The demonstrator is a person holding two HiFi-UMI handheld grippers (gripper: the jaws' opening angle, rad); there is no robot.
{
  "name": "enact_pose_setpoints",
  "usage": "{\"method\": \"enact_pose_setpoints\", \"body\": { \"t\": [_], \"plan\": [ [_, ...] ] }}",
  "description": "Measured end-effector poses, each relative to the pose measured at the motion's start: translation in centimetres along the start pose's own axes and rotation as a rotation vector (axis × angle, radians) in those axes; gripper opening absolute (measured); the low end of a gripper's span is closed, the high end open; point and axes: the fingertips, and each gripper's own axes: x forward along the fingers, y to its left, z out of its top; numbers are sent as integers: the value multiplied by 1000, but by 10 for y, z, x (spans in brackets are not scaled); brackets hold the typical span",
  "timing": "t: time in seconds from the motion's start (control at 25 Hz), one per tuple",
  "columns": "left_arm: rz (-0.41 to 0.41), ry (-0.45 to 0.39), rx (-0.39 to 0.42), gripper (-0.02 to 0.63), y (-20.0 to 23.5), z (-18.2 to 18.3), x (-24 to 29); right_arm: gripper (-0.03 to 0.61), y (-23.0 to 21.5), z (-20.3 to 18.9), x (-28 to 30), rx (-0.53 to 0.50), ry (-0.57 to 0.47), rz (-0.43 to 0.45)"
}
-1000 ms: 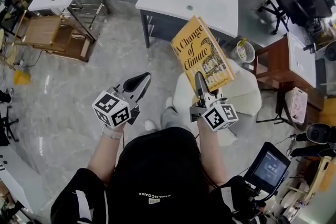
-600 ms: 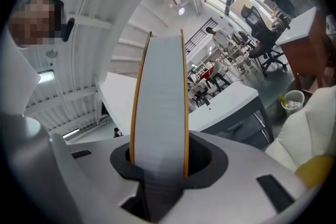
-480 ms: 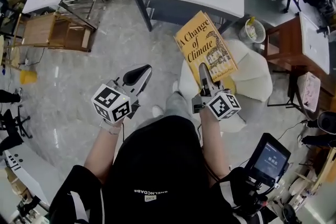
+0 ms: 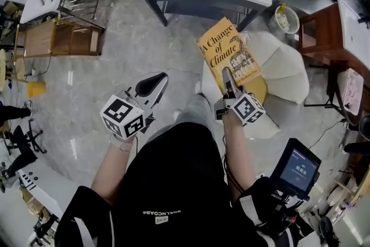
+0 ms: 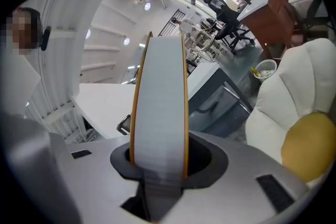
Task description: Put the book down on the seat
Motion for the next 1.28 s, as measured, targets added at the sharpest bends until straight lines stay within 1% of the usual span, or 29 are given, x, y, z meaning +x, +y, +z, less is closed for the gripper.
{"method": "enact_pose_setpoints", "body": {
  "t": [0.2, 0.4, 0.56, 0.68, 1.0, 1.28],
  "plan": [
    [6, 25, 5, 15, 5, -3, -1, 160, -30, -6, 7, 29, -1, -53],
    [26, 11, 2, 16, -2, -10, -2, 160, -65, -13, -6, 65, 4, -103],
    [34, 10, -5, 16, 18, -23, 22, 160, -115, -28, 13, 95, 26, -150],
    [41, 10, -15, 17, 28, -33, 32, 160, -143, -39, 22, 106, 41, -178],
    [28, 27, -17, 17, 31, -64, 46, 160, -206, -73, 20, 166, 64, -258],
    [29, 51, -35, 17, 30, -90, 58, 160, -255, -98, 14, 170, 95, -319]
  ]
}}
